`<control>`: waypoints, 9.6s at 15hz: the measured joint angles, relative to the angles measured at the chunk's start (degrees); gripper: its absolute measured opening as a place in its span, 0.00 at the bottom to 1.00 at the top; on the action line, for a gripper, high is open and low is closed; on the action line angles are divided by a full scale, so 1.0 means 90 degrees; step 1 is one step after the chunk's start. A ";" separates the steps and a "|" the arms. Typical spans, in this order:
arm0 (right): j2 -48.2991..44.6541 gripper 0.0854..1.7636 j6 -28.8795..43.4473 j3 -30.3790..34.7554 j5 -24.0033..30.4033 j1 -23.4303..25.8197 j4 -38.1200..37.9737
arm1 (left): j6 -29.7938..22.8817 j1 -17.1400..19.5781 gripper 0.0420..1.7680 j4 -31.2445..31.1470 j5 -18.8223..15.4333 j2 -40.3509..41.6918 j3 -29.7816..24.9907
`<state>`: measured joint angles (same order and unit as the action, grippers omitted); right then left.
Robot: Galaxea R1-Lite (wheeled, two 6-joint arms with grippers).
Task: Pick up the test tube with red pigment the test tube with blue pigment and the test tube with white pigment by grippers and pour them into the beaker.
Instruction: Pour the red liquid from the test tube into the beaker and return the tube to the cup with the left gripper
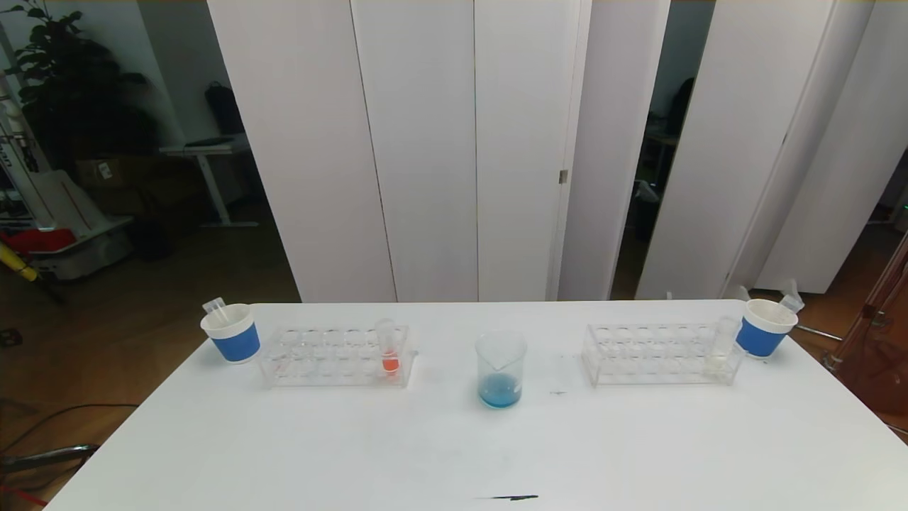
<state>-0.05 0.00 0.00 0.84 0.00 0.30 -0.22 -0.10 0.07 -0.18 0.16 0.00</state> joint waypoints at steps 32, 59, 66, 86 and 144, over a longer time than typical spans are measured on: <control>0.0000 0.99 0.0000 0.0000 0.0001 0.0000 0.0003 | 0.0578 -0.0313 0.99 0.1575 -0.0662 -0.4581 0.3461; 0.0000 0.99 0.0000 0.0000 0.0000 0.0000 0.0000 | -0.0345 -0.2253 0.99 0.9926 0.0767 -1.2207 0.1006; 0.0000 0.99 0.0000 0.0000 0.0001 0.0000 0.0000 | -0.0257 -0.2331 0.99 0.9933 0.0883 -1.2559 0.1451; 0.0000 0.99 0.0000 0.0000 0.0000 0.0000 0.0000 | -0.0198 -0.2334 0.99 0.9927 0.1128 -1.4339 0.3417; 0.0000 0.99 0.0000 0.0000 0.0000 0.0000 0.0000 | -0.0150 -0.1998 0.31 0.8714 0.1306 -1.4091 0.4916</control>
<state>-0.05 0.00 0.00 0.84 0.00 0.30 -1.57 -18.08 78.50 11.57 -126.66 44.24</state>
